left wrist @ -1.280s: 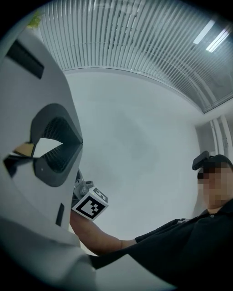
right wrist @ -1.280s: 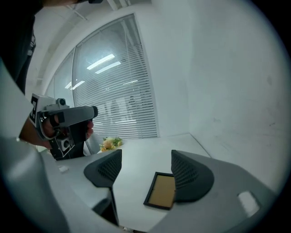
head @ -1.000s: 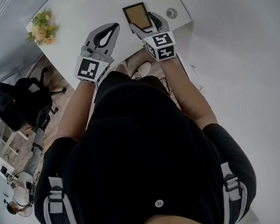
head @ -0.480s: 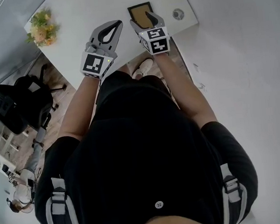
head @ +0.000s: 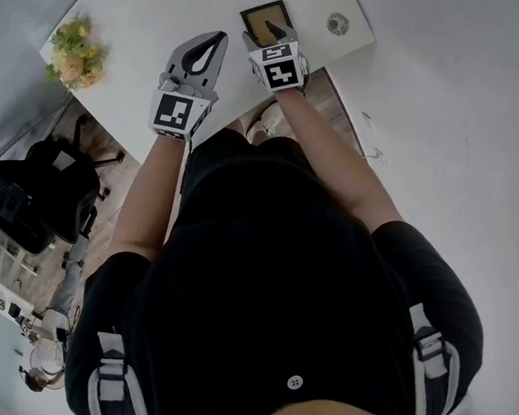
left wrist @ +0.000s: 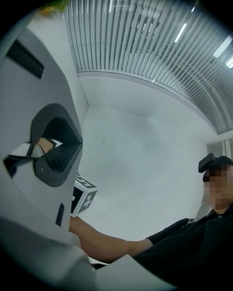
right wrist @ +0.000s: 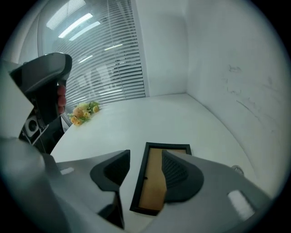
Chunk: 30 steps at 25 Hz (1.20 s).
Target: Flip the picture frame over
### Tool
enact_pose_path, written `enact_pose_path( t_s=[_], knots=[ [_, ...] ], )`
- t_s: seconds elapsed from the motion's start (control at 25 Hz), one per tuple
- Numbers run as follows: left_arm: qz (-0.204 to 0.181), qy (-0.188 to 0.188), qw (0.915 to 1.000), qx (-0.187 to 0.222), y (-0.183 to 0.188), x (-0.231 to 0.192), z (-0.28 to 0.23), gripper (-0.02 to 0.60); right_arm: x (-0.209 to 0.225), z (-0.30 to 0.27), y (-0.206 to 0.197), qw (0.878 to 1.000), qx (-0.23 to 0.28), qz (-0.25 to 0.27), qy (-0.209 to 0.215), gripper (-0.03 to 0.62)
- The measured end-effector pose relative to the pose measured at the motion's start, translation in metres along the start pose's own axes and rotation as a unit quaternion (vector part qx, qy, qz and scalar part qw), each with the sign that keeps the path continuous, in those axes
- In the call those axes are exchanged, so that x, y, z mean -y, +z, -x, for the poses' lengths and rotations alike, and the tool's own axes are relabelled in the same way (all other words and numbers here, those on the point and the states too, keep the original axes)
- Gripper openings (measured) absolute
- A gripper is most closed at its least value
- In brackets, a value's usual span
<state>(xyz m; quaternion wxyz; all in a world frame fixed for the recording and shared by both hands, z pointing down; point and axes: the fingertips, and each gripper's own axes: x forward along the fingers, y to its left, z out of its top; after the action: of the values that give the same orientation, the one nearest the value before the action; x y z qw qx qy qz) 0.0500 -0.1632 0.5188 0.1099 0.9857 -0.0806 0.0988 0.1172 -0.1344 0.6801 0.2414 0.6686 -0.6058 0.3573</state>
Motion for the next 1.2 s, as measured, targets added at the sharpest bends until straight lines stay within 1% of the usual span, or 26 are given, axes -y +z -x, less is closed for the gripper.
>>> enact_pose_path(
  t_s=[0.2, 0.44, 0.6, 0.72, 0.8, 1.0, 1.12, 1.2],
  knots=[
    [0.001, -0.004, 1.0000, 0.003, -0.004, -0.004, -0.005, 0.005, -0.002, -0.008, -0.003, 1.000, -0.026, -0.011, -0.006, 0.210],
    [0.010, -0.005, 0.9999, 0.006, -0.005, -0.010, -0.009, 0.005, -0.005, -0.017, -0.010, 0.999, -0.047, -0.010, -0.013, 0.170],
    [0.013, -0.001, 0.9999, -0.002, -0.010, -0.015, -0.008, 0.005, -0.008, -0.024, -0.017, 0.998, -0.062, -0.006, -0.015, 0.156],
    [0.019, -0.003, 0.9998, -0.001, -0.012, -0.018, -0.007, 0.005, -0.008, -0.028, -0.020, 0.998, -0.068, -0.004, -0.019, 0.133],
    [0.022, -0.002, 0.9997, -0.008, -0.015, -0.021, -0.005, 0.005, -0.010, -0.030, -0.022, 0.997, -0.070, -0.001, -0.022, 0.123],
    [0.026, -0.003, 0.9997, -0.002, -0.017, -0.024, -0.003, 0.005, -0.013, -0.038, -0.027, 0.996, -0.079, 0.005, -0.027, 0.114],
    [0.028, -0.003, 0.9995, -0.017, -0.020, -0.026, 0.000, 0.005, -0.010, -0.040, -0.031, 0.995, -0.086, 0.014, -0.041, 0.087],
    [0.029, 0.000, 0.9994, -0.017, -0.020, -0.030, 0.001, 0.005, -0.009, -0.041, -0.031, 0.995, -0.086, 0.023, -0.050, 0.080]
  ],
)
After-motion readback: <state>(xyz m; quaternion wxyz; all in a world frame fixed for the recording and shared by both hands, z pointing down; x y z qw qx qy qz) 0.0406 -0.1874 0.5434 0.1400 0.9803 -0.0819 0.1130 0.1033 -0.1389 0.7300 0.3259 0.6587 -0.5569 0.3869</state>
